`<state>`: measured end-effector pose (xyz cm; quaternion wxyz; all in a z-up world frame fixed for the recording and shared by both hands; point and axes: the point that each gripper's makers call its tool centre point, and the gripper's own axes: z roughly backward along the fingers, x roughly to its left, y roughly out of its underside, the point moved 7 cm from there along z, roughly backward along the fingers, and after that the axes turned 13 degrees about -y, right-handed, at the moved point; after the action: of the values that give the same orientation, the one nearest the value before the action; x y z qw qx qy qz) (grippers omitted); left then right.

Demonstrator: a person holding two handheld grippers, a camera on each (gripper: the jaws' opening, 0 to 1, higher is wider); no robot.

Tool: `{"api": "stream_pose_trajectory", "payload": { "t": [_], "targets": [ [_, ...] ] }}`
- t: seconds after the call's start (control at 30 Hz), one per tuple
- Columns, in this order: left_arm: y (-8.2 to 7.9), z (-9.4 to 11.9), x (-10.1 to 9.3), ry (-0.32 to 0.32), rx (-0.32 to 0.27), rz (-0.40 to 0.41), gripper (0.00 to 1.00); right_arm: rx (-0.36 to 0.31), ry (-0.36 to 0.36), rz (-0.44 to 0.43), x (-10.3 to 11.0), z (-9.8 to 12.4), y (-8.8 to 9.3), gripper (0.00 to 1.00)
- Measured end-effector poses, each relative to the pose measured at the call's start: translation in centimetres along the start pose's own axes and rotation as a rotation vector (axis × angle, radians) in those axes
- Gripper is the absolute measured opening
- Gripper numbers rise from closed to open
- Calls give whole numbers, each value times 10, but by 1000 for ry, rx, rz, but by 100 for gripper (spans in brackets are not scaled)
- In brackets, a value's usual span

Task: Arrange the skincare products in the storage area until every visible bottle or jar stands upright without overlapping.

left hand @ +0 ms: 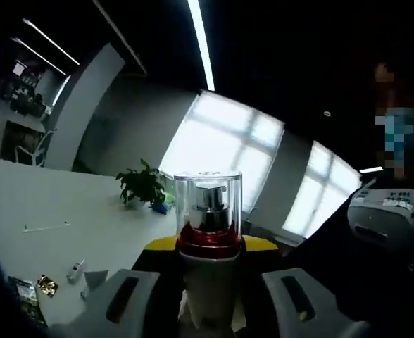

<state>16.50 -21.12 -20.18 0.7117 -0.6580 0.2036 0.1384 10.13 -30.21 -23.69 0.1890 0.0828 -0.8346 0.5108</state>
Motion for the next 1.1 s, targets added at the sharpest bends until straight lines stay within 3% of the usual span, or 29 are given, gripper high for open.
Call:
{"api": "stream_pose_trajectory", "payload": {
  "t": [0.1,0.23,0.53,0.7,0.87,1.1],
  "targets": [
    [-4,0,7,-38,15,43,26,129,73,111,7,-3,-11,33],
    [-4,-5,7,-65,36,43,26,321,140,175,4,-16,-4,36],
    [7,-5,2,-131,120,-159,27,363,168,170,-11,-13,7,29],
    [11,-3,3,-108,110,-167,26,375,170,198,-13,-11,10,27],
    [11,-4,1,-92,88,-159,26,327,165,191,-14,-12,10,25],
    [15,-5,3,-97,103,-178,26,284,208,158,-17,-9,15,20]
  ]
}}
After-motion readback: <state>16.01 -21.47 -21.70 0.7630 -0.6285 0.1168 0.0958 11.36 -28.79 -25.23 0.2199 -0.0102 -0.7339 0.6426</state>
